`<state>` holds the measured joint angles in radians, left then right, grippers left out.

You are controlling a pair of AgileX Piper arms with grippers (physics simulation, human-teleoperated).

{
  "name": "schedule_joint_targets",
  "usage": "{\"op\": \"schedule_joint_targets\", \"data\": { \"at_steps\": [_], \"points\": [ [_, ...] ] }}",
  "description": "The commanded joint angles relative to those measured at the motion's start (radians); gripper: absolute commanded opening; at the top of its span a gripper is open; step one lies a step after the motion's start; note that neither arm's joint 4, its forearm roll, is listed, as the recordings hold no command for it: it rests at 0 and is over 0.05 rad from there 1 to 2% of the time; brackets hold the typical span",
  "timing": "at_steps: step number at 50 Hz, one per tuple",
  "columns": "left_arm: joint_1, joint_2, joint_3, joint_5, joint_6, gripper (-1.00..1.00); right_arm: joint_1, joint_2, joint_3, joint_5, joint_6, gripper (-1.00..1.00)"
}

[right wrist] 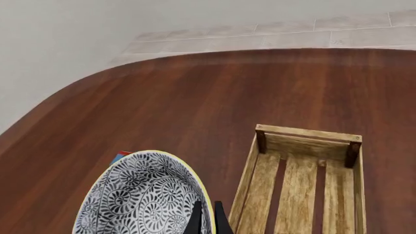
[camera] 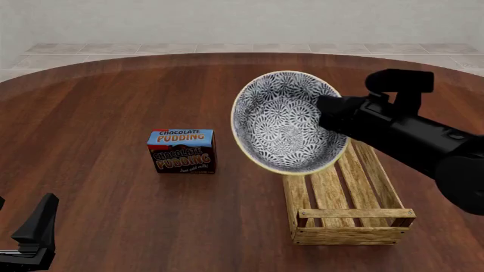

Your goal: Pick up the bowl on the left and put it in the tray.

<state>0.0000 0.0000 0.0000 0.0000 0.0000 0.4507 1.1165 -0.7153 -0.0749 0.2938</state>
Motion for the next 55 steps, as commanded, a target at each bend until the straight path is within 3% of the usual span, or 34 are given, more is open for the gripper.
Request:
{"op": "schedule_joint_targets", "data": {
  "at_steps": [1, 20, 21, 55],
  "points": [
    [0.000, 0.000, 0.000, 0.000, 0.000, 1.00, -0.039, 0.019, 0.007, -0.021, 0.033, -1.00],
    [0.000, 0.000, 0.000, 0.000, 0.000, 1.00, -0.070, 0.013, 0.054, -0.077, 0.101, -1.00],
    [0.000, 0.000, 0.000, 0.000, 0.000, 1.00, -0.082, 0.019, 0.049, -0.067, 0.084, -1.00],
    [0.000, 0.000, 0.000, 0.000, 0.000, 1.00, -0.209, 0.068, 0.096, -0.127, 0.139, -1.00]
  ]
}}
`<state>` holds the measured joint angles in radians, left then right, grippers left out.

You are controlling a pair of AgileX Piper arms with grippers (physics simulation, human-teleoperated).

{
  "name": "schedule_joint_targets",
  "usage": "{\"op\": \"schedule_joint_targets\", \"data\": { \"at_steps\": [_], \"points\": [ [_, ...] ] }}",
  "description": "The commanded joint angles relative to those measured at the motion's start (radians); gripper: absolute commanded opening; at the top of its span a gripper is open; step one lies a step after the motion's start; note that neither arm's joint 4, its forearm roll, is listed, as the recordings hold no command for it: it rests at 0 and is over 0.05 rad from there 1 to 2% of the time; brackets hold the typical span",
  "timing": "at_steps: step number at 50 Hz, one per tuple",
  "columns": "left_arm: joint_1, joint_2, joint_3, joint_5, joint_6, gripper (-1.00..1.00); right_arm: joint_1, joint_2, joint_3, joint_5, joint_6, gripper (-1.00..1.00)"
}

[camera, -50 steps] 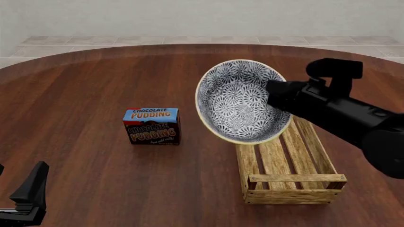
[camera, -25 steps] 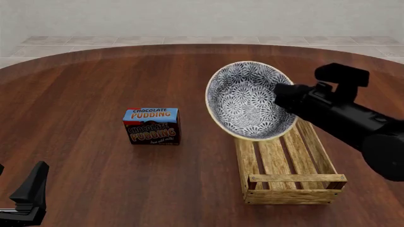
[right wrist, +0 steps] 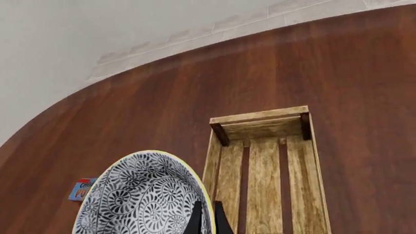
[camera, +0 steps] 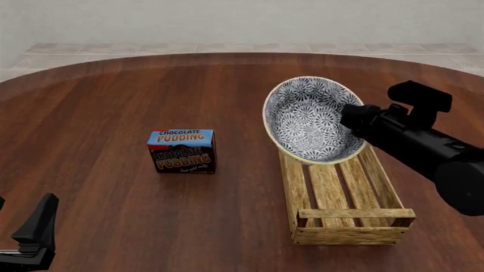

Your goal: Pick up the bowl on the left and put it in the tray.

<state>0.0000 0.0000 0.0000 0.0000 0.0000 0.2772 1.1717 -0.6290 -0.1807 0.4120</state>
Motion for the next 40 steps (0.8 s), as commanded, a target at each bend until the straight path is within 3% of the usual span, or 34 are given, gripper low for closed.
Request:
{"op": "schedule_joint_targets", "data": {
  "at_steps": [1, 40],
  "points": [
    [0.000, 0.000, 0.000, 0.000, 0.000, 1.00, -0.037, 0.015, 0.010, -0.023, 0.021, -1.00],
    [0.000, 0.000, 0.000, 0.000, 0.000, 1.00, -0.140, 0.120, 0.049, -0.110, 0.042, -1.00]
  ]
}}
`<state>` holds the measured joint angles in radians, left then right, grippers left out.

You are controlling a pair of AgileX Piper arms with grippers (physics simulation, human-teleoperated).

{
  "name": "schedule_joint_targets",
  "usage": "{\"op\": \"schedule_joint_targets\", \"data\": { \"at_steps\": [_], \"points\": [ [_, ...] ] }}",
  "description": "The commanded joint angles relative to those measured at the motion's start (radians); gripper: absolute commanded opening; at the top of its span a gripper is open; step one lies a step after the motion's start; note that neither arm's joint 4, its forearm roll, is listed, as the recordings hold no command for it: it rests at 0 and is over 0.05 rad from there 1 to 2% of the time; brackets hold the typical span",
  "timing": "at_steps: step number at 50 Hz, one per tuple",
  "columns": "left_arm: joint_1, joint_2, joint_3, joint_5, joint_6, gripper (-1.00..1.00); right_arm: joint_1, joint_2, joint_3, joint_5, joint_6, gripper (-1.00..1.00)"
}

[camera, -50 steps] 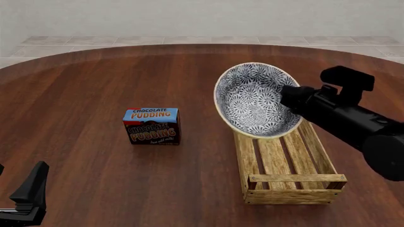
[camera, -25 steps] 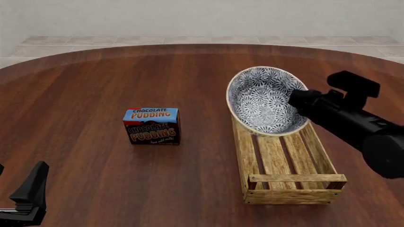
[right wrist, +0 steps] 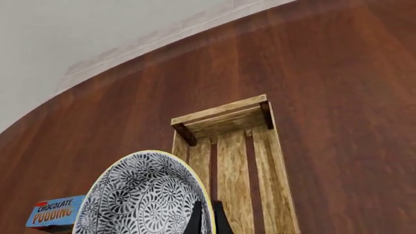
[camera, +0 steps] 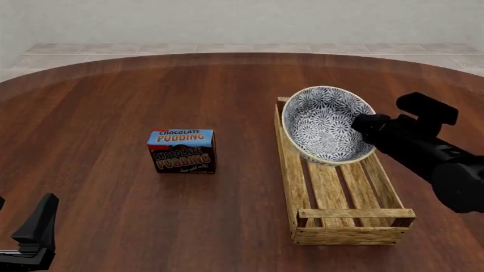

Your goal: Pick up the bowl on the left and put it in the tray.

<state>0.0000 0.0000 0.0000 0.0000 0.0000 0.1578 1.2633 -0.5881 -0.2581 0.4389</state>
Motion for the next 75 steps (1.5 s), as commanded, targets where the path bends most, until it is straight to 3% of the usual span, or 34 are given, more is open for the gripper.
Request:
{"op": "schedule_joint_targets", "data": {
  "at_steps": [1, 14, 37, 75],
  "points": [
    [0.000, 0.000, 0.000, 0.000, 0.000, 1.00, -0.023, 0.034, 0.010, -0.038, 0.017, -1.00],
    [0.000, 0.000, 0.000, 0.000, 0.000, 1.00, -0.046, 0.087, 0.021, -0.079, 0.028, -1.00],
    [0.000, 0.000, 0.000, 0.000, 0.000, 1.00, -0.011, 0.224, 0.018, -0.163, 0.071, -1.00],
    [0.000, 0.000, 0.000, 0.000, 0.000, 1.00, -0.056, 0.358, 0.005, -0.238, 0.086, -1.00]
  ]
}}
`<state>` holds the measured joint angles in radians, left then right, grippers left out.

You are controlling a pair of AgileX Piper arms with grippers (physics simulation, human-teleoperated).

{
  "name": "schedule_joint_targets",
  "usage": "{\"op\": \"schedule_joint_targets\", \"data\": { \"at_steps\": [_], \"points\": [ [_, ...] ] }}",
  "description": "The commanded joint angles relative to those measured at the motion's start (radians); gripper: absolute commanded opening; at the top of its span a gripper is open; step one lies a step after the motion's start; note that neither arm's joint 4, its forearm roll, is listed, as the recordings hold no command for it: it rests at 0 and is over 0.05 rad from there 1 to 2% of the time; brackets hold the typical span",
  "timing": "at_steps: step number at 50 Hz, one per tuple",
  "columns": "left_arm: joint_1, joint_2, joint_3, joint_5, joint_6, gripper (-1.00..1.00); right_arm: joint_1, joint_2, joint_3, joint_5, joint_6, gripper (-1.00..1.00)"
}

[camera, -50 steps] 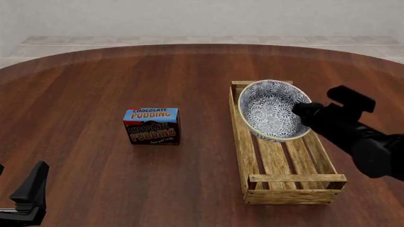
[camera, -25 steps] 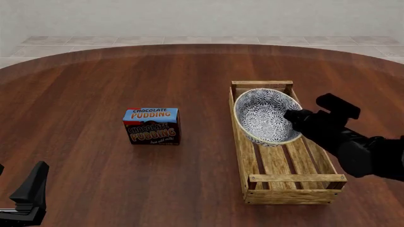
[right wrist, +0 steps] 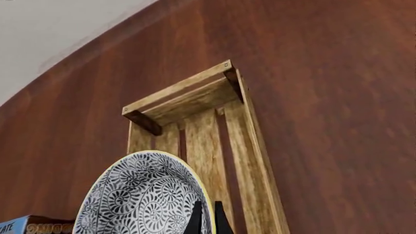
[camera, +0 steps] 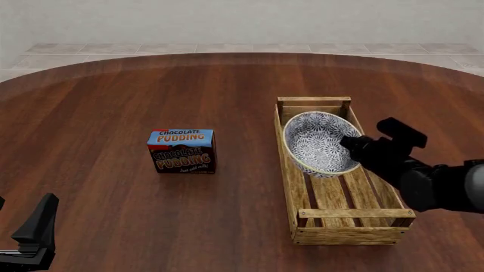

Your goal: Pick up the bowl on the left and put it in the tray.

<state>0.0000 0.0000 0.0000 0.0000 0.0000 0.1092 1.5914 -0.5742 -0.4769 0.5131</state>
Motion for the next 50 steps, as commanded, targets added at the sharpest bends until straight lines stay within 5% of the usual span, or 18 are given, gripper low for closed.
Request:
{"op": "schedule_joint_targets", "data": {
  "at_steps": [1, 34, 35, 50],
  "points": [
    [0.000, 0.000, 0.000, 0.000, 0.000, 1.00, -0.013, 0.032, -0.009, -0.021, 0.010, -1.00],
    [0.000, 0.000, 0.000, 0.000, 0.000, 1.00, -0.024, 0.112, -0.032, -0.049, 0.023, -1.00],
    [0.000, 0.000, 0.000, 0.000, 0.000, 1.00, -0.026, 0.113, -0.034, -0.047, 0.020, 1.00],
    [0.000, 0.000, 0.000, 0.000, 0.000, 1.00, -0.018, 0.096, -0.024, -0.055, 0.015, 1.00]
  ]
}}
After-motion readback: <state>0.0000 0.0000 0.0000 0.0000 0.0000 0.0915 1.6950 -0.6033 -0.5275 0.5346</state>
